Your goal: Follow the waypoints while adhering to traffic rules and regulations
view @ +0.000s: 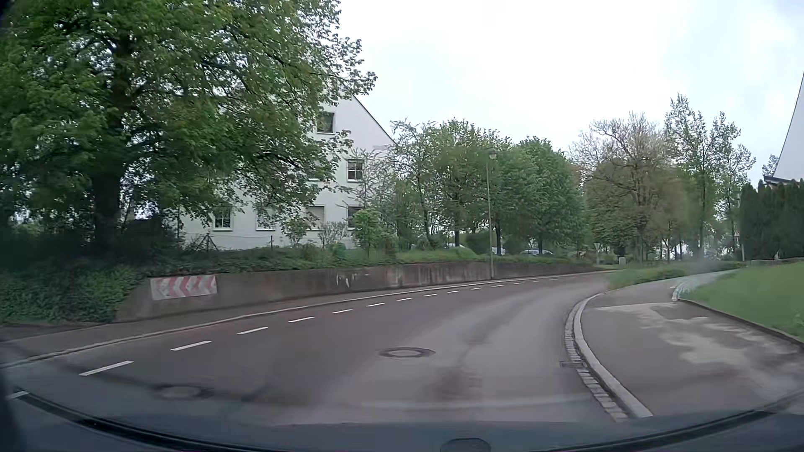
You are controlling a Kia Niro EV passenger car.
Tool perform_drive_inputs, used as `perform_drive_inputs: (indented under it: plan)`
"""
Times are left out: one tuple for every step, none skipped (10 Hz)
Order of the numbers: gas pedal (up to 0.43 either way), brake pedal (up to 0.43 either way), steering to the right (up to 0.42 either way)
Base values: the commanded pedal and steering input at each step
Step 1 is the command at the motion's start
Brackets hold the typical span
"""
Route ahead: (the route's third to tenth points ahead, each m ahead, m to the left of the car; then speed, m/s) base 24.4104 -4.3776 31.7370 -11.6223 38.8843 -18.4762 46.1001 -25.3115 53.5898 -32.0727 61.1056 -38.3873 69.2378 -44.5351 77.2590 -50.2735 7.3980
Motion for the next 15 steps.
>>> perform_drive_inputs:
  plan:
    - [0.209, 0.000, 0.094]
    - [0.209, 0.000, 0.099]
    - [0.209, 0.000, 0.103]
    - [0.209, 0.000, 0.105]
    - [0.197, 0.000, 0.105]
    - [0.197, 0.000, 0.102]
    - [0.197, 0.000, 0.096]
    - [0.197, 0.000, 0.092]
    - [0.197, 0.000, 0.092]
    - [0.197, 0.000, 0.093]
    - [0.197, 0.000, 0.097]
    - [0.197, 0.000, 0.104]
    - [0.197, 0.000, 0.112]
    - [0.197, 0.000, 0.115]
    - [0.197, 0.000, 0.116]
